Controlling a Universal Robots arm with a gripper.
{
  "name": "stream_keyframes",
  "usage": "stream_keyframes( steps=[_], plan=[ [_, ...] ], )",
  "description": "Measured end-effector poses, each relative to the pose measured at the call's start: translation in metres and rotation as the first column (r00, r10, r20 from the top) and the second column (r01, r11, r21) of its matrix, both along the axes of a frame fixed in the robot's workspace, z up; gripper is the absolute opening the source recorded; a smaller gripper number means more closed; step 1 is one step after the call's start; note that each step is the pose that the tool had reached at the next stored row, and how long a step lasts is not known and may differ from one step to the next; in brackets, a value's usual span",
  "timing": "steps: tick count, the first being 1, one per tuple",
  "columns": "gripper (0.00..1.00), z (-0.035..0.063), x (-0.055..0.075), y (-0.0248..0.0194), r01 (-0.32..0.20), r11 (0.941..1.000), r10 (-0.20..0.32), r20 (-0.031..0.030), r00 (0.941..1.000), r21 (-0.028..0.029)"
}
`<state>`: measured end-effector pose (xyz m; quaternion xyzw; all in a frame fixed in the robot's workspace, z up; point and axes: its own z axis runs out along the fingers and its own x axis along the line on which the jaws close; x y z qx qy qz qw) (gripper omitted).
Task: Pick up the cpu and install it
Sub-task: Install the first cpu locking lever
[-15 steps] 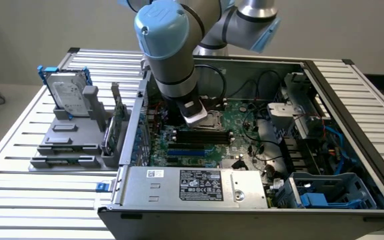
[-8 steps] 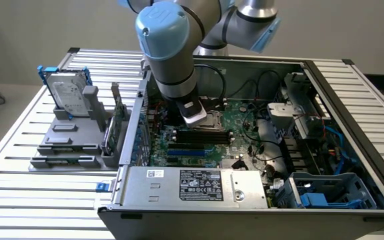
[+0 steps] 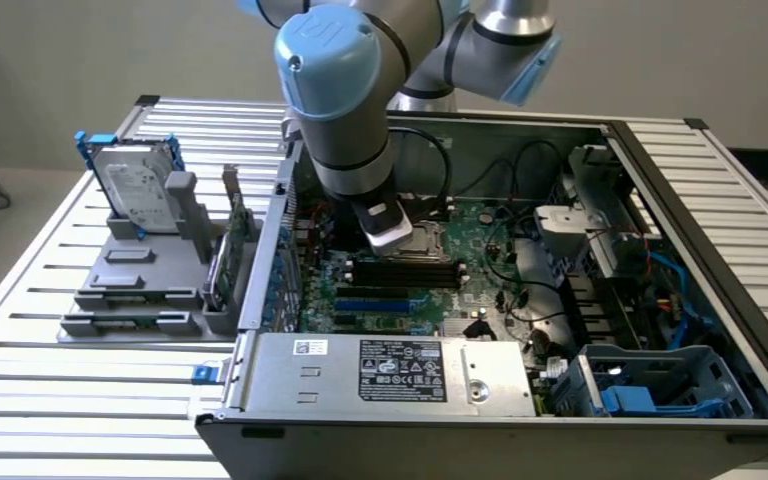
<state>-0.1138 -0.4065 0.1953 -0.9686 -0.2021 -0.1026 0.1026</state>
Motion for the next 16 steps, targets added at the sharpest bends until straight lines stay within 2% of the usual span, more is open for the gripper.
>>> stream_keyframes(
  steps=[2, 9, 16],
  plan=[
    [0.11, -0.0003, 0.0, 0.0001, 0.0, 1.0, 0.0, -0.0022, 1.0, -0.0031],
    [0.11, -0.0017, -0.0001, 0.001, 0.001, 0.9998, -0.001, -0.0089, 1.0, -0.0207],
    [0.11, -0.0031, 0.0, 0.0042, 0.001, 0.9996, -0.001, -0.0111, 0.9999, -0.0283]
  ],
)
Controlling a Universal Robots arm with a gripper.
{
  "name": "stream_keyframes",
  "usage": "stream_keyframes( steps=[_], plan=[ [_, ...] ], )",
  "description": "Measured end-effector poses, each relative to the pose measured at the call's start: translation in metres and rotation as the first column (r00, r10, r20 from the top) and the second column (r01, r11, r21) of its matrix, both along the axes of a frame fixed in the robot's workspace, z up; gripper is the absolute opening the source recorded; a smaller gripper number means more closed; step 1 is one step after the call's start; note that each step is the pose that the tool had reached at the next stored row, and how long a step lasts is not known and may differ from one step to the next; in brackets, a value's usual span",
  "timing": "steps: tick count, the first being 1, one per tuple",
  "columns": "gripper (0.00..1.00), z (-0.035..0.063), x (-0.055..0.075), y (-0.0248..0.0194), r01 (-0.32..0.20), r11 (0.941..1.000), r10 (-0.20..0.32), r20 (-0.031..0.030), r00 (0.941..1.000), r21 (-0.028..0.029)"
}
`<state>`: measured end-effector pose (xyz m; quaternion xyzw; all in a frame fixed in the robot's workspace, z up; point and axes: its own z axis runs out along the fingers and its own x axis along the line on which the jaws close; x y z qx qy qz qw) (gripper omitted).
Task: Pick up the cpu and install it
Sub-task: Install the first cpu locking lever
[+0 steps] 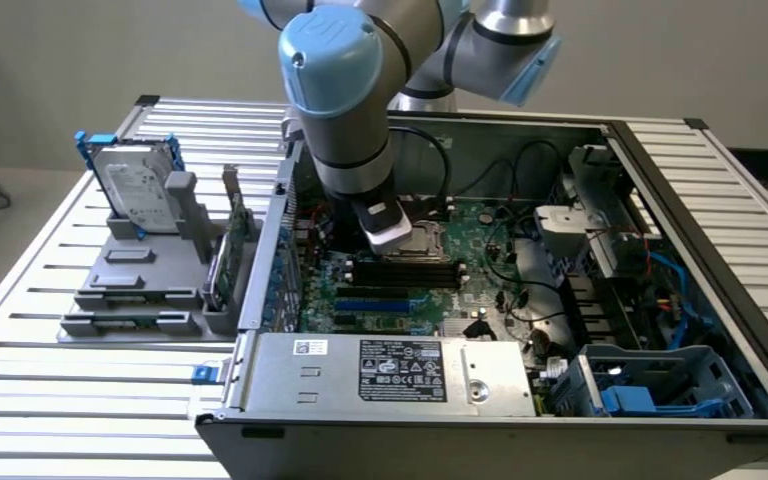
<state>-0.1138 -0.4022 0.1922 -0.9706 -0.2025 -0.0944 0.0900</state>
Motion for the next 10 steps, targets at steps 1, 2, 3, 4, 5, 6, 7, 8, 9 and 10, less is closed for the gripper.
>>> stream_keyframes(
  steps=[1, 2, 3, 4, 5, 6, 7, 8, 9, 10],
  plan=[
    [0.11, -0.0001, 0.0, 0.0005, 0.0, 1.0, 0.0, -0.0007, 1.0, -0.0021],
    [0.11, -0.0002, 0.0, 0.0009, 0.0, 1.0, 0.0, -0.0014, 1.0, -0.0049],
    [0.11, -0.0004, 0.0, 0.0014, 0.0, 1.0, 0.0, -0.0021, 1.0, -0.0093],
    [0.11, -0.0005, 0.0, 0.0016, 0.0, 0.9999, 0.0, -0.0029, 1.0, -0.0133],
    [0.11, -0.0005, 0.0001, 0.0019, 0.0, 0.9998, 0.0, -0.0038, 1.0, -0.018],
    [0.11, -0.0006, 0.0001, 0.002, 0.0, 0.9998, 0.0, -0.0048, 1.0, -0.0221],
    [0.11, -0.0007, 0.0001, 0.0022, 0.0, 0.9997, 0.0, -0.0058, 1.0, -0.026],
    [0.11, -0.0007, 0.0001, 0.0023, 0.0, 0.9996, 0.0, -0.0068, 1.0, -0.0289],
    [0.11, -0.0007, 0.0001, 0.0023, 0.0, 0.9995, 0.0, -0.0076, 1.0, -0.0306],
    [0.11, -0.0007, 0.0, 0.0025, 0.0, 0.9995, 0.0, -0.0081, 1.0, -0.0325]
  ],
)
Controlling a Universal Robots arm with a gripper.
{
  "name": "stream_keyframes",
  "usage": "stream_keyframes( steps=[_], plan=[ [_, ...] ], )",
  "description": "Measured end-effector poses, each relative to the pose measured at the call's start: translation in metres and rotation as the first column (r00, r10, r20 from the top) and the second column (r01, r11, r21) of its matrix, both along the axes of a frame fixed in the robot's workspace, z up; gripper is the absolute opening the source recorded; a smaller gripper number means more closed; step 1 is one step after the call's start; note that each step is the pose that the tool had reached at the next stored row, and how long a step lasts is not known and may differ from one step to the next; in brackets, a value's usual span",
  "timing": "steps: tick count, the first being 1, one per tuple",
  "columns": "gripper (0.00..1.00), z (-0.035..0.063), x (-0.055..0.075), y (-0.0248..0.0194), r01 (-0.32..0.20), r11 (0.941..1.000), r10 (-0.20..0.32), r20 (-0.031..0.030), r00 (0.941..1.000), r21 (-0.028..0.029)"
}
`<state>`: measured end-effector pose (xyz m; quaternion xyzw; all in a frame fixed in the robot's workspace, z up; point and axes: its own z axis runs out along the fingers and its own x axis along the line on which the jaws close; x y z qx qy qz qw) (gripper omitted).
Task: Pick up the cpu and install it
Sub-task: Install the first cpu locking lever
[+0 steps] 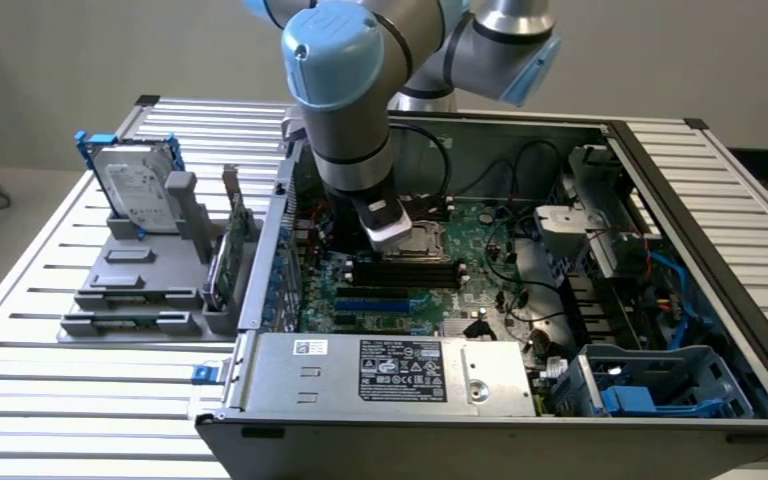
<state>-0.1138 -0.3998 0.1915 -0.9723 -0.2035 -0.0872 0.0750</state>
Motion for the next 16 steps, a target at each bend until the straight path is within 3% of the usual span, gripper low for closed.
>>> stream_keyframes(
  steps=[4, 12, 16],
  plan=[
    [0.11, 0.0018, 0.0, 0.0005, 0.0, 1.0, 0.0, -0.0008, 1.0, -0.0016],
    [0.11, 0.0154, 0.0, 0.0026, 0.0, 1.0, 0.0, -0.004, 1.0, -0.0021],
    [0.11, 0.0238, 0.0, 0.0068, -0.007, 1.0, 0.007, -0.0135, 0.9999, -0.0024]
  ],
)
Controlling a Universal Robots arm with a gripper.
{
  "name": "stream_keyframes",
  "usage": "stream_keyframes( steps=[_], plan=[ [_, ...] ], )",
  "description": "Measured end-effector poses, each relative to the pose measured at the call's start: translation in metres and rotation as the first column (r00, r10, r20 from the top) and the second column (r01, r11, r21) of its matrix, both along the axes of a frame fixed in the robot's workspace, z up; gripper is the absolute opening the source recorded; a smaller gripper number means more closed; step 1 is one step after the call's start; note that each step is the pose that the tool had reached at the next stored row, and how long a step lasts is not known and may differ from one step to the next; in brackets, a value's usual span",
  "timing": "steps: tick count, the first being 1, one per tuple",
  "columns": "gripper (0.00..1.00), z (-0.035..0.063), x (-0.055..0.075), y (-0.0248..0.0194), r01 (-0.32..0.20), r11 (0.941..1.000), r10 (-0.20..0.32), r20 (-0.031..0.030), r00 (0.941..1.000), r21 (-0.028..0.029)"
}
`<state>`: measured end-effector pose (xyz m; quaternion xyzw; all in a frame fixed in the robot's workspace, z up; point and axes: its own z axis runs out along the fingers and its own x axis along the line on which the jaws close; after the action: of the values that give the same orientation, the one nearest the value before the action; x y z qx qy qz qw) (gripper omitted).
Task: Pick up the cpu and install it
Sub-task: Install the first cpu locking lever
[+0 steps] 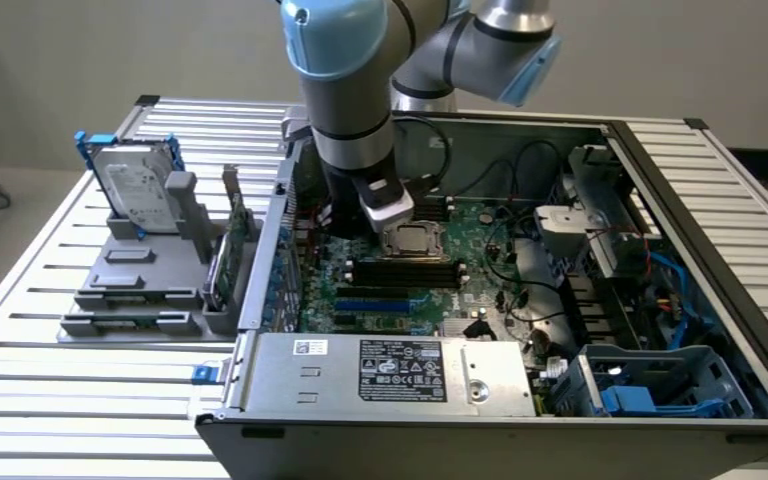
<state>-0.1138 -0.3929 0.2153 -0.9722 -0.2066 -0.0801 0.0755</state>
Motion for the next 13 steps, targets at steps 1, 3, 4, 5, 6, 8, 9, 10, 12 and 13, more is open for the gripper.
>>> stream_keyframes(
  steps=[1, 3, 4, 5, 6, 8, 9, 10, 12, 13],
  plan=[
    [0.11, 0.0027, 0.0, 0.001, -0.003, 1.0, 0.003, -0.0028, 1.0, -0.0002],
    [0.11, 0.0081, 0.0, 0.0028, -0.011, 0.9999, 0.011, -0.008, 0.9999, -0.0002],
    [0.11, 0.0107, 0.0, 0.0036, -0.015, 0.9999, 0.015, -0.0104, 0.9998, -0.0003],
    [0.11, 0.0136, 0.0, 0.0043, -0.021, 0.9998, 0.021, -0.0127, 0.9997, -0.0003],
    [0.11, 0.0163, 0.0, 0.0051, -0.027, 0.9996, 0.027, -0.0148, 0.9995, -0.0003],
    [0.11, 0.0216, 0.0, 0.0062, -0.04, 0.9992, 0.04, -0.0188, 0.999, -0.0005],
    [0.11, 0.0242, 0.0, 0.0066, -0.047, 0.9989, 0.047, -0.0204, 0.9987, -0.0007],
    [0.11, 0.0265, 0.0, 0.007, -0.055, 0.9985, 0.055, -0.0219, 0.9983, -0.0007],
    [0.11, 0.0309, 0.0, 0.0078, -0.071, 0.9975, 0.071, -0.0248, 0.9972, -0.0011],
    [0.11, 0.0328, 0.0, 0.008, -0.08, 0.9968, 0.08, -0.0261, 0.9965, -0.0015]
  ],
)
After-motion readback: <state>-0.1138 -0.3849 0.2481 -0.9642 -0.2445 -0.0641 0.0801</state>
